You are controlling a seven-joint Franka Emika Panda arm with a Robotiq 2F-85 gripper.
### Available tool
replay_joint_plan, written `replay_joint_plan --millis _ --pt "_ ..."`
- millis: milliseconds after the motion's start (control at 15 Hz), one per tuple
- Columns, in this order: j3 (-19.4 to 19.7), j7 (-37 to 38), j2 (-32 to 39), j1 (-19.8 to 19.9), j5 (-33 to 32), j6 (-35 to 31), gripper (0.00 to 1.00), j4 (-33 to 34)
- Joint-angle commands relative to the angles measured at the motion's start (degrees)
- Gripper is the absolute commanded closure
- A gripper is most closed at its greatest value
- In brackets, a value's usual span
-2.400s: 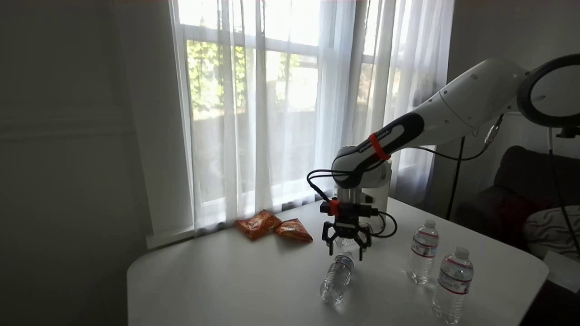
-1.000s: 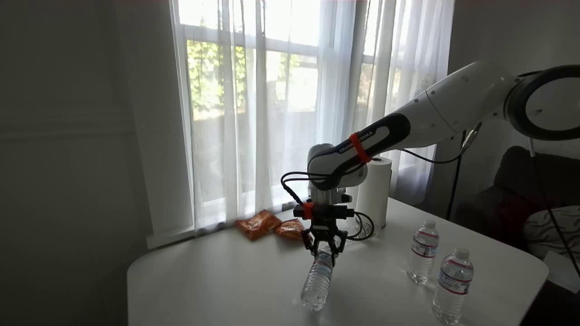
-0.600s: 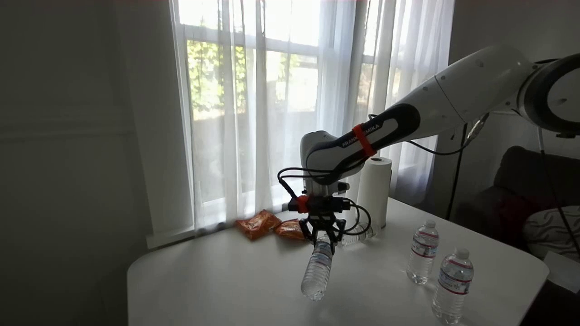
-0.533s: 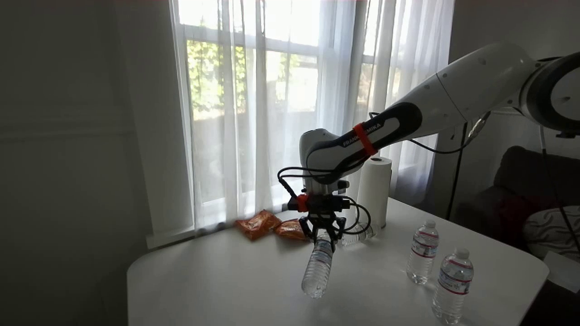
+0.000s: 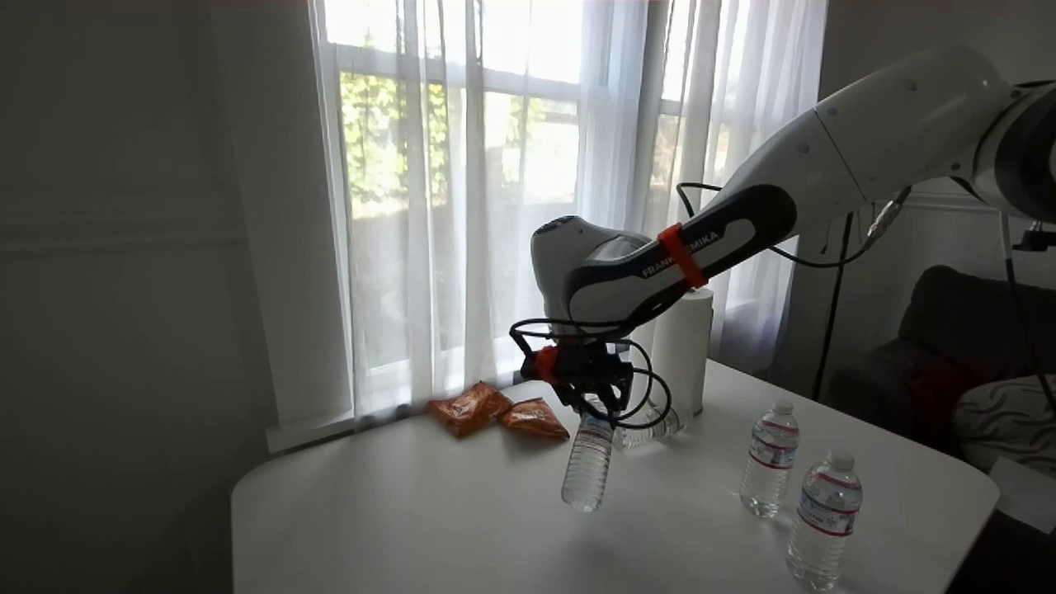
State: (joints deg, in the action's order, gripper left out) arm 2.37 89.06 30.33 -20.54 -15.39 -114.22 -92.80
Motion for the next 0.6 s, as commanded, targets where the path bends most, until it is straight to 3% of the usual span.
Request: replay_joint_plan --millis 0,533 --pt "1.6 8.2 -2.0 -3.1 -9.4 1.1 0.76 -1.9" --pt "0.6 20.9 0.1 -6.2 -24.1 6.7 0.76 -0.8"
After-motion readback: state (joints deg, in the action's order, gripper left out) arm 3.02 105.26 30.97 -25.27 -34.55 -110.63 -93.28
